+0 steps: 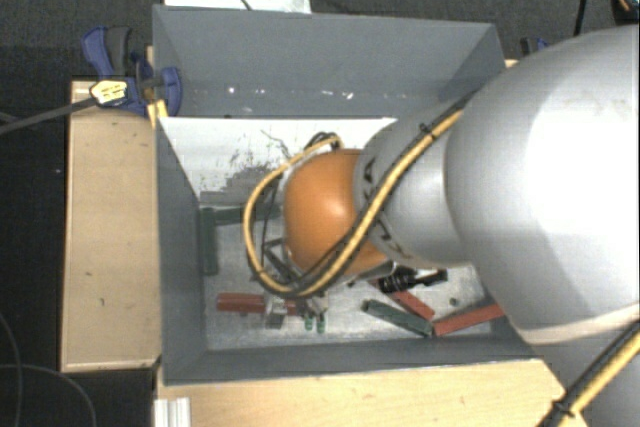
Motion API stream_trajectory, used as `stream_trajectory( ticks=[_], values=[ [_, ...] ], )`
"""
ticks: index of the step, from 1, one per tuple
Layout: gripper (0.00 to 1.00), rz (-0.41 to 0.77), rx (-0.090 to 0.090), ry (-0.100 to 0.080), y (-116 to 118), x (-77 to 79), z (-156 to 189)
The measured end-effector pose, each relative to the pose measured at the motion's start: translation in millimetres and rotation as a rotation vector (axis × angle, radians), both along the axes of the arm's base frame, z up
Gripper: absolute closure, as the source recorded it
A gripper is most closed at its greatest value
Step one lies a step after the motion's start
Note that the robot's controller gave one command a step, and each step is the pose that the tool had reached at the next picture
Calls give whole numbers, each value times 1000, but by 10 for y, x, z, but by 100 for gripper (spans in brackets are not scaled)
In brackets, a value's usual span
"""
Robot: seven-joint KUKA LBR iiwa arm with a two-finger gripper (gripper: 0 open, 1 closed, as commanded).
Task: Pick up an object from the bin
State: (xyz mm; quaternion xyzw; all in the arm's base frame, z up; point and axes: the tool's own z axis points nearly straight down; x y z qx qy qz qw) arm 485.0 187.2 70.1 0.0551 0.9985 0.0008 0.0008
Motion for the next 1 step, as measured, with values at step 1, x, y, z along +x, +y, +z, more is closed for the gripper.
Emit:
stream_trajectory(
  ticks=[1],
  values=[
    [100,-38,2,-9,-263,319,1514]
  ],
)
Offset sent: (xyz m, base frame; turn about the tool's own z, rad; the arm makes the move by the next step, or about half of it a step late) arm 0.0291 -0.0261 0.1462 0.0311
